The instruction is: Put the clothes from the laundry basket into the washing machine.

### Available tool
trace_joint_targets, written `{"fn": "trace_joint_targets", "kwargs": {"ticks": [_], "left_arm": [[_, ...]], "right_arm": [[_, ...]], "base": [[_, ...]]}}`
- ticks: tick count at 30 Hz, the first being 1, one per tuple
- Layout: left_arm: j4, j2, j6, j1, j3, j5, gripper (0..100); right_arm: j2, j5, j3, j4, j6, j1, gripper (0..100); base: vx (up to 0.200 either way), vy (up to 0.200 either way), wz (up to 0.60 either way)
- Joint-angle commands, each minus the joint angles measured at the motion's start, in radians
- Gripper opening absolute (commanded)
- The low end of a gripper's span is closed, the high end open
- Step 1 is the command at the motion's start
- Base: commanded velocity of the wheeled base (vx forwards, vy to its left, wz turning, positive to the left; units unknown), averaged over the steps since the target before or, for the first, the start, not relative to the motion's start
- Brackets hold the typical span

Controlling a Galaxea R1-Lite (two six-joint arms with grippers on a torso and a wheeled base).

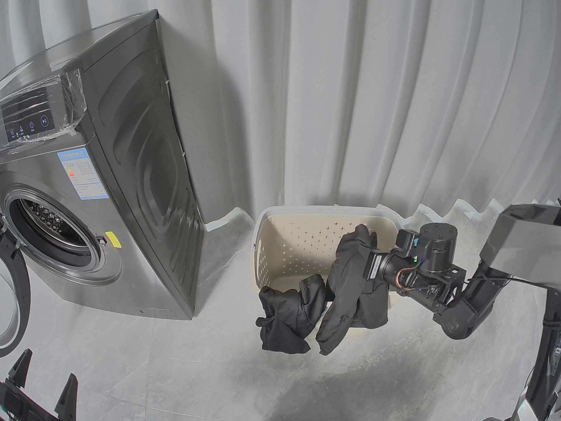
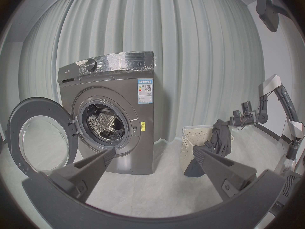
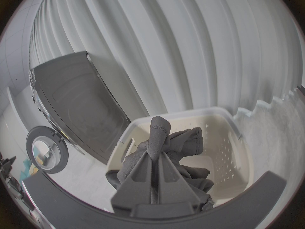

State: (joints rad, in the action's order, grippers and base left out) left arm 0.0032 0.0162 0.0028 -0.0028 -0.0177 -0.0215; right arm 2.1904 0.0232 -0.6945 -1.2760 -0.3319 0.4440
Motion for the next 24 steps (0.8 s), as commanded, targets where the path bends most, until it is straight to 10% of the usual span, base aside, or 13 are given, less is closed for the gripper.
{"fn": "trace_joint_targets", "kwargs": {"ticks": [1,24], "left_arm": [[0.0,-0.016,0.0,0.0,0.016,0.0,100],[0.0,-0.016,0.0,0.0,0.016,0.0,100]], "right_arm": [[-0.274,0.006,0.084,-0.01,0.008,0.019,0],[-0.788,-0.011,0.191,0.098,0.125,0.125,0]], "base": [[0.0,0.0,0.0],[-0.052,0.0,0.0]]}}
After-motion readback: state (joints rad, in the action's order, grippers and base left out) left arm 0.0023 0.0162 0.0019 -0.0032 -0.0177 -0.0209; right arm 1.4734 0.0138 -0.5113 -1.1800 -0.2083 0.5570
